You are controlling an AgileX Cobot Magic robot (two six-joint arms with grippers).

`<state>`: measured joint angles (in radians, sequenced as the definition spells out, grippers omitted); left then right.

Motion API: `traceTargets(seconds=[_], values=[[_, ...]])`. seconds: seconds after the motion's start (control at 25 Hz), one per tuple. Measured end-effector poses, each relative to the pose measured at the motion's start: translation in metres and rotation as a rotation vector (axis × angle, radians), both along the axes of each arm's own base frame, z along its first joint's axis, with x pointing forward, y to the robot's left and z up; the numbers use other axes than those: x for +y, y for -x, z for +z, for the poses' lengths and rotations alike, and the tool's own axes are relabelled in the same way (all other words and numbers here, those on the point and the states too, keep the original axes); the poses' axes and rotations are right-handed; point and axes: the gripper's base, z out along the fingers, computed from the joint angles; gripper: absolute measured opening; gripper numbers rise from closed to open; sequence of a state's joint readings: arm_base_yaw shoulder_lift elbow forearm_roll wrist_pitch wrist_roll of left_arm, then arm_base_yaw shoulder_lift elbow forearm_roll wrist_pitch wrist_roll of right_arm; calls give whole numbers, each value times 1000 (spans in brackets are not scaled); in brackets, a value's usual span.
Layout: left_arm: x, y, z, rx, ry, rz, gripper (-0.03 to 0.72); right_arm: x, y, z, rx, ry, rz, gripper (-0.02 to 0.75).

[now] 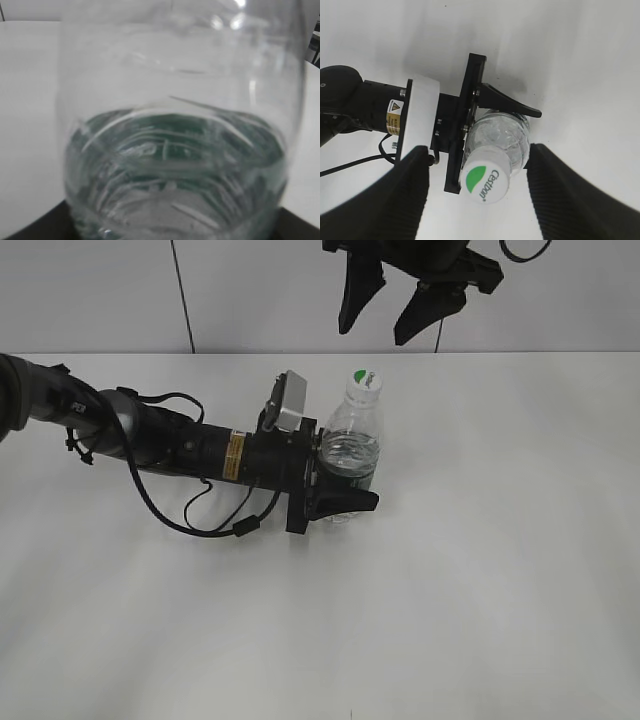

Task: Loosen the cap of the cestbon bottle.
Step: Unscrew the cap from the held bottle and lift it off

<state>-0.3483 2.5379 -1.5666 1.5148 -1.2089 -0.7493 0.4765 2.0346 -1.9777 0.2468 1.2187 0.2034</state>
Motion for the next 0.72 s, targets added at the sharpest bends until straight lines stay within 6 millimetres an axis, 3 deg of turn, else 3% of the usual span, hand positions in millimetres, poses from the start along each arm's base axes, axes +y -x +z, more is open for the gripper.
traceTargets(seconds=[0.24,0.52,0.72], values=[[0,0,0,0,0,0,408,0,0,0,4,-1,-3,473],[0,0,0,0,0,0,408,-3,6,-27,91,43,-3,472],[0,0,0,0,1,1,408,-3,7,-29,97,44,-4,472]])
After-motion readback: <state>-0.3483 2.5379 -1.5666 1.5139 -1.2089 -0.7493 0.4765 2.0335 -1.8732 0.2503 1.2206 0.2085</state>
